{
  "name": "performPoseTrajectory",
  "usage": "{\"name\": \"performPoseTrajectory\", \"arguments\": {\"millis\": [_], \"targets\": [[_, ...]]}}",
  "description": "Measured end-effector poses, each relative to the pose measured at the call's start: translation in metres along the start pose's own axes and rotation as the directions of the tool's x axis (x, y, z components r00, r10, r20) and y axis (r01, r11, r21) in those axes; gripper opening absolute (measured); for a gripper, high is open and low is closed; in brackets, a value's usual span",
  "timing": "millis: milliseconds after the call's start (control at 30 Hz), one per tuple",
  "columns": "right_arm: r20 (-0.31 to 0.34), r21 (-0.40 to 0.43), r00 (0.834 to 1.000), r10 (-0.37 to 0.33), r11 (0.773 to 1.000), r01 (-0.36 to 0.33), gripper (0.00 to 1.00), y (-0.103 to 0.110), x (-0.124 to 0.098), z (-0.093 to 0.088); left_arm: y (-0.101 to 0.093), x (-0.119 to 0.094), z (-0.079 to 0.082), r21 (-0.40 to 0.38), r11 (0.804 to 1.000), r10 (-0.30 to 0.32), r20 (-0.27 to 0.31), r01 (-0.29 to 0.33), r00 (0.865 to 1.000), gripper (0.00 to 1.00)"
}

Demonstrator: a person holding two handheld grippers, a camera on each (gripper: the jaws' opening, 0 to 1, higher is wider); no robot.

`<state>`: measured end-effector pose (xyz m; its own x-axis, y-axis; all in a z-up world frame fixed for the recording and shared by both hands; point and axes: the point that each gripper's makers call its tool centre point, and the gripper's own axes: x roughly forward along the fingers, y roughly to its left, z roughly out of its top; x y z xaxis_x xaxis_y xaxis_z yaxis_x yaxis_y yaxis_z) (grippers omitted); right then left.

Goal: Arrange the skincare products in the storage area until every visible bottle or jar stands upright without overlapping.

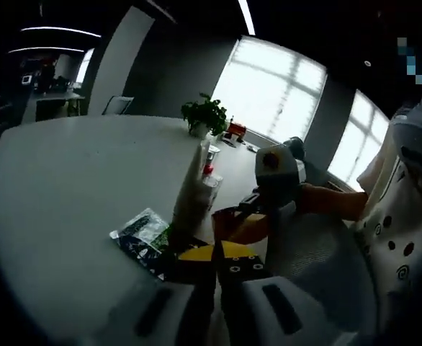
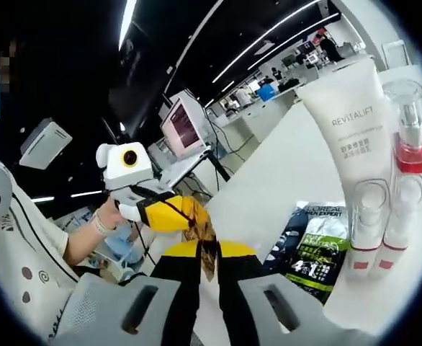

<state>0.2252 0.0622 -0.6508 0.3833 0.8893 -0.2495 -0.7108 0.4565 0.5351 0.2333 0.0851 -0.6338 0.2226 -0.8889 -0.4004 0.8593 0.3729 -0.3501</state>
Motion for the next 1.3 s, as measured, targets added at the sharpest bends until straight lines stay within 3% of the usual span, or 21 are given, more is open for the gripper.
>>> {"name": "performPoseTrajectory", "arguments": {"millis": [233, 367, 533, 900, 1300], "targets": [[-0.08, -0.093, 0.996, -0.034, 0.995, 0.027, 0.09, -0.009, 0.008, -0.009, 0.008, -0.001, -0.013, 0.102, 0.995, 0.015, -0.142, 0.0, 0.99, 0.0], [-0.109, -0.147, 0.993, -0.044, 0.989, 0.028, 0.06, -0.01, 0.009, -0.009, 0.01, -0.001, -0.022, 0.168, 0.986, 0.019, -0.222, 0.019, 0.975, 0.0], [-0.156, -0.193, 0.988, -0.008, 0.981, -0.023, 0.03, -0.001, 0.01, -0.015, 0.015, 0.0, -0.024, 0.19, 0.982, 0.034, -0.247, 0.014, 0.968, 0.0], [-0.182, -0.218, 0.982, 0.052, 0.972, -0.092, 0.01, 0.016, 0.007, -0.015, 0.015, 0.002, -0.024, 0.17, 0.985, 0.013, -0.243, 0.03, 0.97, 0.0], [-0.133, -0.183, 0.988, 0.079, 0.978, -0.103, 0.01, 0.015, -0.005, -0.002, 0.015, -0.007, -0.016, 0.094, 0.994, -0.035, -0.148, 0.049, 0.988, 0.06]]}}
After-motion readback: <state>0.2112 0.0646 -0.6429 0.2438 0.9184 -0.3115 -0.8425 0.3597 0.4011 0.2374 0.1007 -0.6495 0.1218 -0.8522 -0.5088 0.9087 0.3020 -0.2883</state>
